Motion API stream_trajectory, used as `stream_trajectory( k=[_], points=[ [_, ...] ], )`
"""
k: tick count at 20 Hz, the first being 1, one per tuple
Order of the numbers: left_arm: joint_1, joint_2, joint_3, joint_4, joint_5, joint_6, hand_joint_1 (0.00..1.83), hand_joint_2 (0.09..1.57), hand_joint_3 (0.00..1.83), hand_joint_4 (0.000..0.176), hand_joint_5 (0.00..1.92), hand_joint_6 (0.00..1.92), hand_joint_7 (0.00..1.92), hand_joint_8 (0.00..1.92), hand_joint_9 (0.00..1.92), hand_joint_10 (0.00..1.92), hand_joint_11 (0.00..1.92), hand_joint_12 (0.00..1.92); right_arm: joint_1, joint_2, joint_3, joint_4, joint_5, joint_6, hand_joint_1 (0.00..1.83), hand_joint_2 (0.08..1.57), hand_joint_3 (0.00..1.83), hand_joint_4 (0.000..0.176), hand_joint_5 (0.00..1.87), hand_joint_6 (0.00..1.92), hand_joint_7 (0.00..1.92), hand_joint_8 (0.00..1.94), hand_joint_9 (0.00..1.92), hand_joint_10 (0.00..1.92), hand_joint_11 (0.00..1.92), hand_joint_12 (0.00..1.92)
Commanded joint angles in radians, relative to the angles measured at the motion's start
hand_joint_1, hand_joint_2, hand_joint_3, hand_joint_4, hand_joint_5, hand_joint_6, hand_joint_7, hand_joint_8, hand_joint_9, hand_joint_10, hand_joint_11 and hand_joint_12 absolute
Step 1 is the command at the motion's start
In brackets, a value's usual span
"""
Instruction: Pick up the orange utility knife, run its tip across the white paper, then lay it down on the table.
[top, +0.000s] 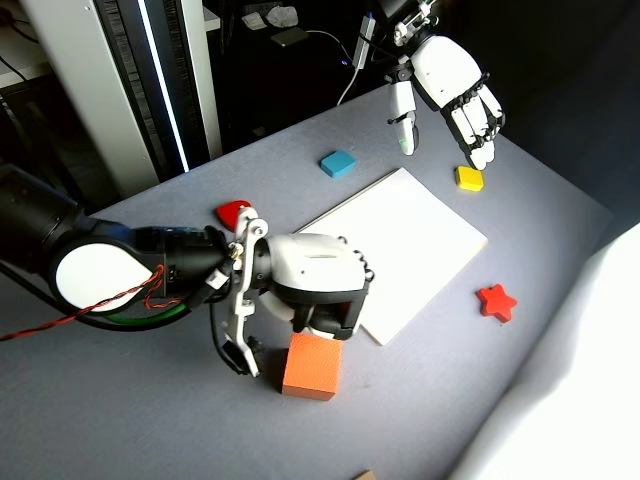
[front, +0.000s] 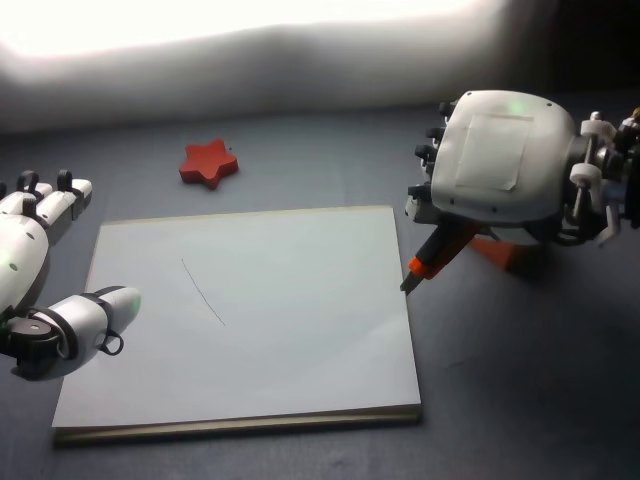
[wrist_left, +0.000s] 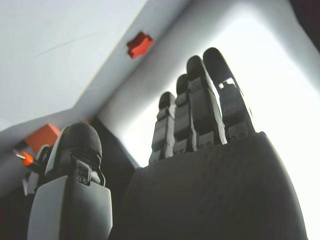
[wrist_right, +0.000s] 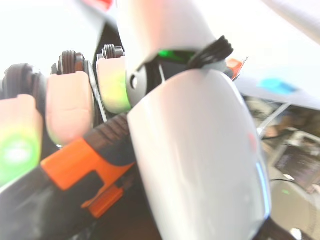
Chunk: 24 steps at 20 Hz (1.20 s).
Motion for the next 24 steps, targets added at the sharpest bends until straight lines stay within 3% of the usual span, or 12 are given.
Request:
stream_trajectory(
  k=[1, 5, 8, 13, 21, 24],
  points=[
    [-0.005, 0.004, 0.007, 0.066, -0.088, 0.001, 0.19, 1.29, 0.0, 0.063, 0.09, 0.0, 0.17, 0.0, 0.3, 0.0, 0.0, 1.09, 0.013, 0.006, -0.006, 0.031, 0.074, -0.011, 1.5, 1.26, 0.01, 0.176, 1.27, 1.92, 1.5, 1.94, 1.64, 1.92, 1.67, 1.92],
    [-0.005, 0.004, 0.007, 0.066, -0.088, 0.001, 0.15, 1.3, 0.0, 0.071, 0.07, 0.0, 0.16, 0.0, 0.29, 0.0, 0.0, 1.08, 0.043, -0.009, -0.011, 0.031, 0.054, -0.088, 1.52, 1.24, 0.0, 0.176, 1.26, 1.92, 1.51, 1.94, 1.64, 1.92, 1.66, 1.92],
    [-0.005, 0.004, 0.007, 0.066, -0.088, 0.001, 0.15, 1.3, 0.0, 0.065, 0.07, 0.0, 0.15, 0.0, 0.29, 0.0, 0.0, 1.08, 0.071, -0.042, -0.011, 0.031, 0.032, -0.179, 1.52, 1.25, 0.0, 0.176, 1.24, 1.92, 1.5, 1.94, 1.64, 1.92, 1.67, 1.92],
    [-0.005, 0.003, 0.007, 0.066, -0.088, 0.0, 0.19, 1.29, 0.0, 0.055, 0.09, 0.01, 0.14, 0.0, 0.28, 0.0, 0.0, 1.03, 0.084, -0.099, -0.005, 0.031, -0.014, -0.232, 1.52, 1.26, 0.01, 0.176, 1.28, 1.92, 1.48, 1.94, 1.61, 1.92, 1.64, 1.92],
    [-0.002, -0.006, 0.007, 0.065, -0.085, 0.0, 0.19, 1.29, 0.0, 0.059, 0.07, 0.0, 0.15, 0.0, 0.28, 0.0, 0.0, 1.03, 0.106, -0.221, -0.002, 0.08, -0.081, -0.304, 1.5, 1.25, 0.0, 0.176, 1.23, 1.92, 1.47, 1.94, 1.59, 1.92, 1.62, 1.92],
    [-0.001, -0.006, 0.014, 0.063, -0.035, 0.0, 0.21, 1.28, 0.0, 0.058, 0.09, 0.01, 0.15, 0.0, 0.28, 0.0, 0.0, 0.96, 0.105, -0.254, -0.001, 0.08, -0.082, -0.341, 1.48, 1.27, 0.01, 0.176, 1.22, 1.92, 1.47, 1.94, 1.6, 1.92, 1.63, 1.92]
  ],
)
